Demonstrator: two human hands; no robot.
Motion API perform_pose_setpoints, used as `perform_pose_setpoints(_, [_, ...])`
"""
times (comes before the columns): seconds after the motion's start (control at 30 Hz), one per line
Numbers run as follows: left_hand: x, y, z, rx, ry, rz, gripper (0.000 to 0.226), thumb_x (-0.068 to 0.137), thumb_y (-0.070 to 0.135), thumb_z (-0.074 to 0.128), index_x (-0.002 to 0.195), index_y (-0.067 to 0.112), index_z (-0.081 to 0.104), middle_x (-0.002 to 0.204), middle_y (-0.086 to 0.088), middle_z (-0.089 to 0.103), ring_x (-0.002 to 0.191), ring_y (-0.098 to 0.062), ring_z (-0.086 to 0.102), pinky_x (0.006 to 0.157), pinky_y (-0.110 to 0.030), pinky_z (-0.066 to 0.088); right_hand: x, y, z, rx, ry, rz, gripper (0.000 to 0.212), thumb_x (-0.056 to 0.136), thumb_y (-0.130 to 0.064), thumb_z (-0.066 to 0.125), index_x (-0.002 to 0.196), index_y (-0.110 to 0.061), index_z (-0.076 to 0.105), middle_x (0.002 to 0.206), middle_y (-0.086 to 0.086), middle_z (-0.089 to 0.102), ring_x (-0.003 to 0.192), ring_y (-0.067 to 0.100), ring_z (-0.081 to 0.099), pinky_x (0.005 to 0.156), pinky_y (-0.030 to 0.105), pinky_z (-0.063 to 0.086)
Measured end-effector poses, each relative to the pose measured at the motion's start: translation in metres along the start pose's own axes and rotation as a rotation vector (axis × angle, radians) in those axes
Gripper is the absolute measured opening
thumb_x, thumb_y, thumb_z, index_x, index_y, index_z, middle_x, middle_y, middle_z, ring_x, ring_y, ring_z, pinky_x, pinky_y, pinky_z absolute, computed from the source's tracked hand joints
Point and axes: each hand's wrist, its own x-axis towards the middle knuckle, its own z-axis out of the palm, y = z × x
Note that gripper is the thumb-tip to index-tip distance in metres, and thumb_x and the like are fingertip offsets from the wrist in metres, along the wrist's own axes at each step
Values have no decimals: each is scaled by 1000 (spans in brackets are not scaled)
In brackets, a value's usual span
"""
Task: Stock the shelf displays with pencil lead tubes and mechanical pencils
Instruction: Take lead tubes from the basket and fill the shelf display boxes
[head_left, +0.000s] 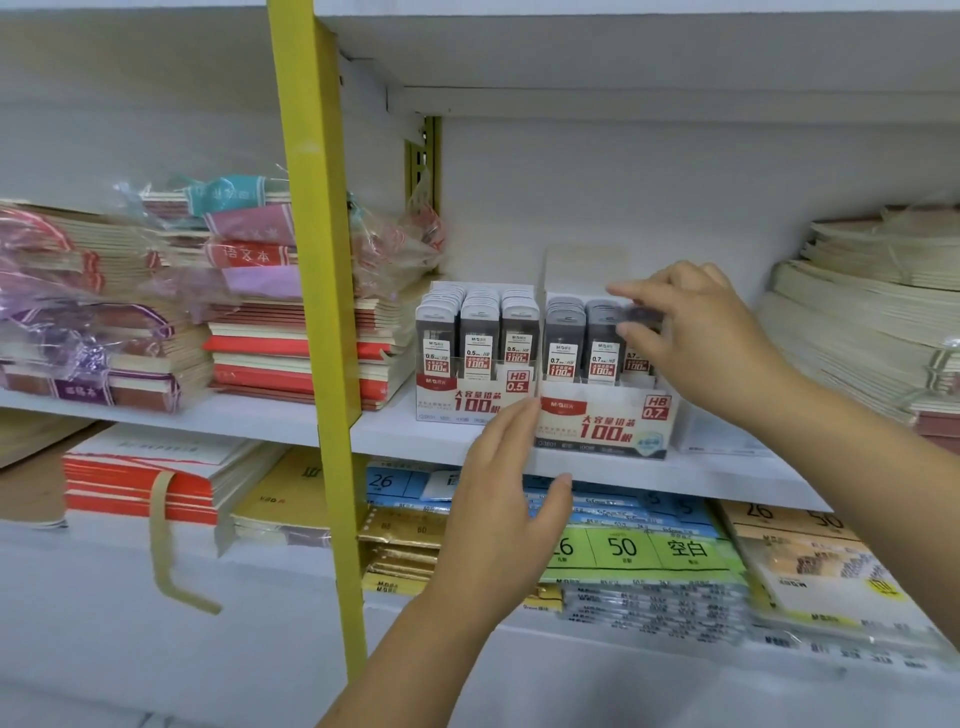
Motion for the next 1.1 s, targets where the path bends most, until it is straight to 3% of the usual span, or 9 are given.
perform_pose_setpoints(0.07, [-15, -1, -3, 46, 18, 13, 59, 98, 29, 59, 151, 34, 35, 142, 29, 31, 129, 27, 16, 105, 4, 12, -21, -6, -7, 110, 140, -33, 34, 95, -21, 56, 129, -24, 59, 105, -8, 52, 105, 14, 45, 86, 22, 31])
perform_pose_setpoints(0.2, [-68, -24, -5, 124, -193, -38, 50, 97, 26, 60, 145, 30, 45, 137, 15, 45, 127, -2, 42, 105, -20, 37, -94, -15, -4, 521, 242, -28, 21, 94, -16, 55, 111, -27, 64, 86, -9, 59, 75, 3, 52, 64, 10, 39])
perform_pose_setpoints(0.33, [-144, -71, 8, 299, -676, -270, 56, 101, 33, 56, 152, 23, 36, 152, 2, 35, 135, -18, 43, 107, -28, 37, -183, -7, 59, 698, -71, 232, 22, 93, -16, 56, 104, -34, 62, 80, -7, 58, 63, 4, 50, 57, 16, 40])
perform_pose_setpoints(0.43, [-200, -106, 34, 271, -819, -485, 54, 101, 29, 57, 150, 15, 39, 151, -7, 38, 130, -23, 48, 104, -27, 40, -265, 5, 134, 630, -472, 490, 23, 96, -19, 53, 110, -36, 58, 90, -11, 57, 66, -1, 53, 55, 12, 41])
perform_pose_setpoints(0.53, [-247, -138, 65, 194, -863, -674, 46, 98, 24, 61, 141, 10, 49, 151, -15, 44, 122, -21, 50, 94, -8, 36, -344, 12, 203, 555, -830, 705, 24, 97, -18, 51, 120, -18, 58, 112, 4, 62, 90, 16, 62, 78, 28, 51])
perform_pose_setpoints(0.6, [-273, -158, 83, 215, -911, -776, 59, 97, 32, 63, 149, 12, 41, 154, -13, 41, 136, -24, 43, 108, -23, 34, -387, 13, 237, 497, -997, 780, 30, 98, -18, 52, 123, -4, 58, 121, 20, 61, 104, 32, 60, 91, 40, 50])
perform_pose_setpoints(0.77, [-315, -195, 114, 269, -935, -964, 67, 93, 37, 67, 149, 12, 40, 147, -15, 48, 132, -30, 48, 107, -36, 42, -455, 1, 289, 461, -1237, 873, 39, 97, -26, 55, 135, -16, 51, 132, 5, 58, 116, 21, 56, 84, 23, 41])
perform_pose_setpoints(1.0, [-340, -215, 138, 365, -813, -1067, 80, 86, 40, 74, 152, 18, 36, 152, -9, 40, 138, -30, 42, 113, -41, 36, -488, -32, 323, 255, -1133, 774, 66, 82, -36, 73, 139, -22, 44, 137, 2, 53, 122, 23, 54, 98, 33, 47])
perform_pose_setpoints(1.1, [-344, -215, 146, 340, -721, -1126, 73, 84, 34, 79, 145, 20, 43, 144, -9, 43, 128, -31, 50, 109, -44, 42, -495, -30, 329, 327, -1092, 860, 65, 79, -20, 76, 136, -18, 44, 133, 3, 54, 118, 25, 56, 95, 37, 49])
